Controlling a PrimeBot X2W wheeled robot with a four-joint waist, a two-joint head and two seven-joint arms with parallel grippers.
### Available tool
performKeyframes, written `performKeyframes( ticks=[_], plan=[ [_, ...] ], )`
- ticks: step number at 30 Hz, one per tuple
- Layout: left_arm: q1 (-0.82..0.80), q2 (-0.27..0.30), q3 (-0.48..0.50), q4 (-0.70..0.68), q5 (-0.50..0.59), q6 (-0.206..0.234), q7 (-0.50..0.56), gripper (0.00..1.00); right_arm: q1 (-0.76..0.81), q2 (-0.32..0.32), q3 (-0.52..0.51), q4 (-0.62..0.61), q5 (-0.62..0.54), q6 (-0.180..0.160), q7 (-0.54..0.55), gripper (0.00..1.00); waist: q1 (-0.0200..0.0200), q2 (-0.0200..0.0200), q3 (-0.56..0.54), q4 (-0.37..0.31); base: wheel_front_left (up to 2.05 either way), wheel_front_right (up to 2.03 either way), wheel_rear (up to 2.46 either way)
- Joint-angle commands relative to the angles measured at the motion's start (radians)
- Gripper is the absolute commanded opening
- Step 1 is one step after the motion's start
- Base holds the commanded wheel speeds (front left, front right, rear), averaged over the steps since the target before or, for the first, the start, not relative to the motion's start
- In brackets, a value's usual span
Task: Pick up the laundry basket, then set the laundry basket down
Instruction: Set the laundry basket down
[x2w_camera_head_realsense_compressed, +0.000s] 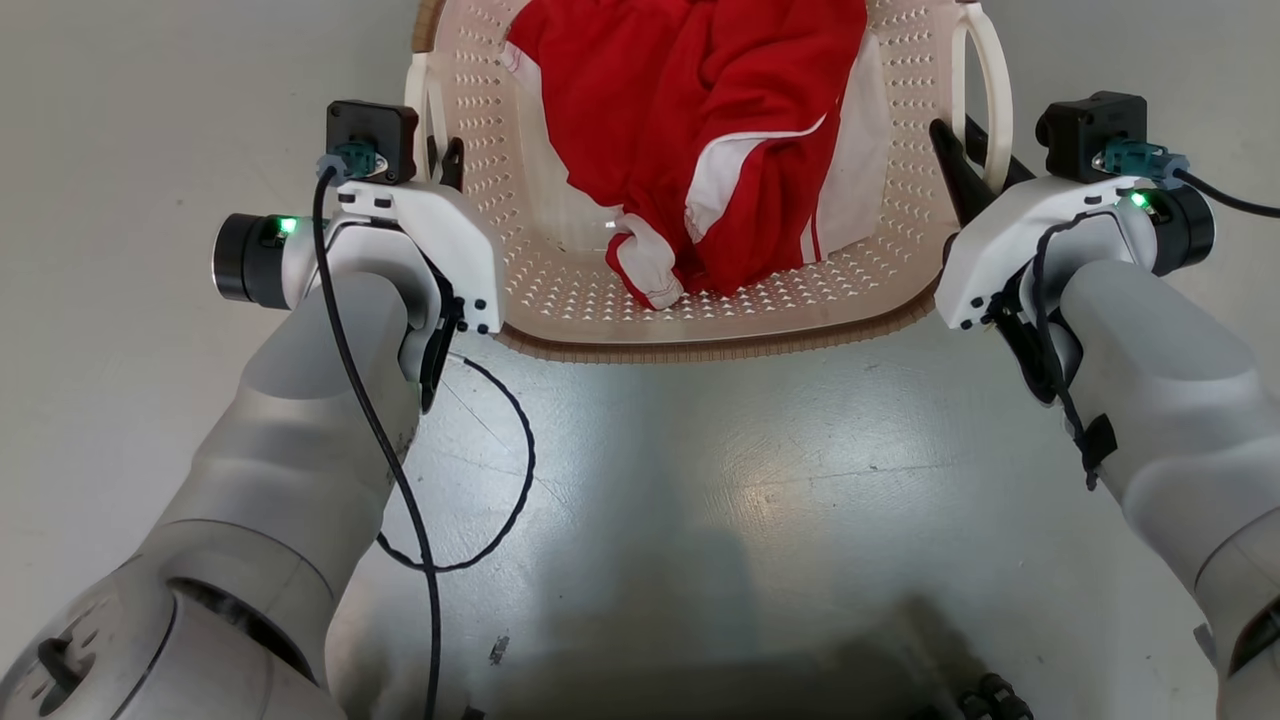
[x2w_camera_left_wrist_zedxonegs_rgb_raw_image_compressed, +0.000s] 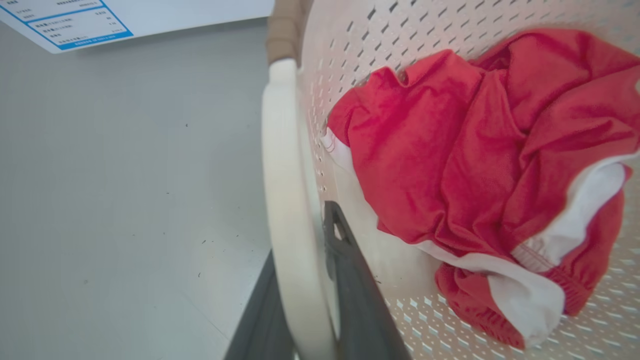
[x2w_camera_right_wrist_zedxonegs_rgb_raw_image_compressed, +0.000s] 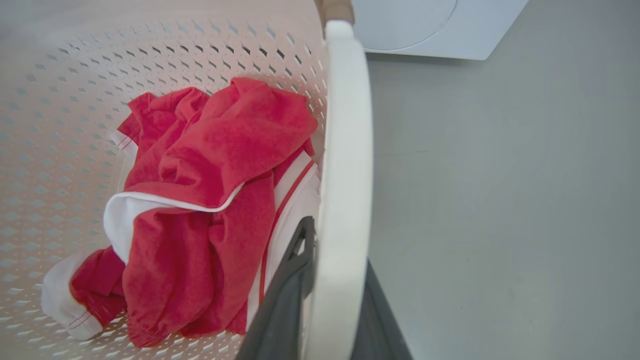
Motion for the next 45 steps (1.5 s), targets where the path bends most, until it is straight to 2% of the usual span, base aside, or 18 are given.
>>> performKeyframes(
  ticks=[1,19,45],
  plan=[
    [-0.009,0.033,0.0,0.002,0.024,-0.005,0.0,0.0,0.056,-0.006,0.002,-0.014,-0.02,0.015,-0.024,0.0,-0.0001,0.0,0.003,0.0,0.0,0.0,0.0],
    [-0.028,0.041,-0.012,0.006,0.019,-0.008,0.006,0.0,0.08,0.024,-0.069,-0.011,-0.08,0.015,-0.024,0.0,-0.0001,0.0,0.036,-0.004,0.0,0.0,0.0],
    [-0.031,0.044,-0.022,0.007,0.002,-0.001,0.023,0.0,0.09,0.039,-0.072,0.004,-0.082,0.015,-0.024,0.0,-0.0001,0.0,0.045,-0.008,0.0,0.0,0.0]
  ],
)
